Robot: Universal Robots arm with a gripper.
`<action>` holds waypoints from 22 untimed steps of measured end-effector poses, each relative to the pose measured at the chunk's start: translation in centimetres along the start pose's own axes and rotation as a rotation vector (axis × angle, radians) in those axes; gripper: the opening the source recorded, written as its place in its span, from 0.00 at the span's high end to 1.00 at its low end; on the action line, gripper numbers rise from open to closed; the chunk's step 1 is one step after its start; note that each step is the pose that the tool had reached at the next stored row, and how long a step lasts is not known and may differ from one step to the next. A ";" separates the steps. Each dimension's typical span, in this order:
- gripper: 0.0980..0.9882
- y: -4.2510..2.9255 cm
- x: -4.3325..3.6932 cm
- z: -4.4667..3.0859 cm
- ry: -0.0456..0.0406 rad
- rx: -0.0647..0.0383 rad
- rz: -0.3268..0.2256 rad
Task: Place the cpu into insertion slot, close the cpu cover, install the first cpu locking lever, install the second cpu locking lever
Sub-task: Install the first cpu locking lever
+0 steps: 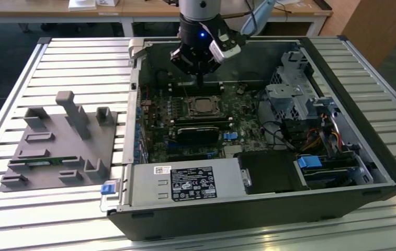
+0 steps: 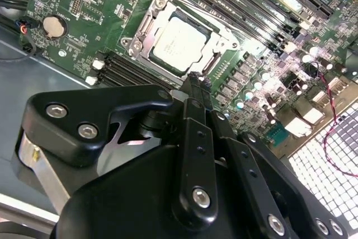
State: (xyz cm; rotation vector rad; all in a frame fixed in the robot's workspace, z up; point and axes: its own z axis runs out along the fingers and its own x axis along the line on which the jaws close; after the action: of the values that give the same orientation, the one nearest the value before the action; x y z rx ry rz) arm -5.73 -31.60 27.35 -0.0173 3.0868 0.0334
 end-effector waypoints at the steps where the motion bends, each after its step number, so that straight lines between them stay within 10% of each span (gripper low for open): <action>1: 0.99 0.00 0.03 0.01 0.0000 0.000 0.000; 22: 0.99 0.02 2.21 -0.10 -0.0004 0.000 -0.002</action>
State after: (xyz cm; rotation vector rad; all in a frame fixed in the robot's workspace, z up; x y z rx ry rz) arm -7.94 -31.60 27.34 -0.0201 3.0864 0.0335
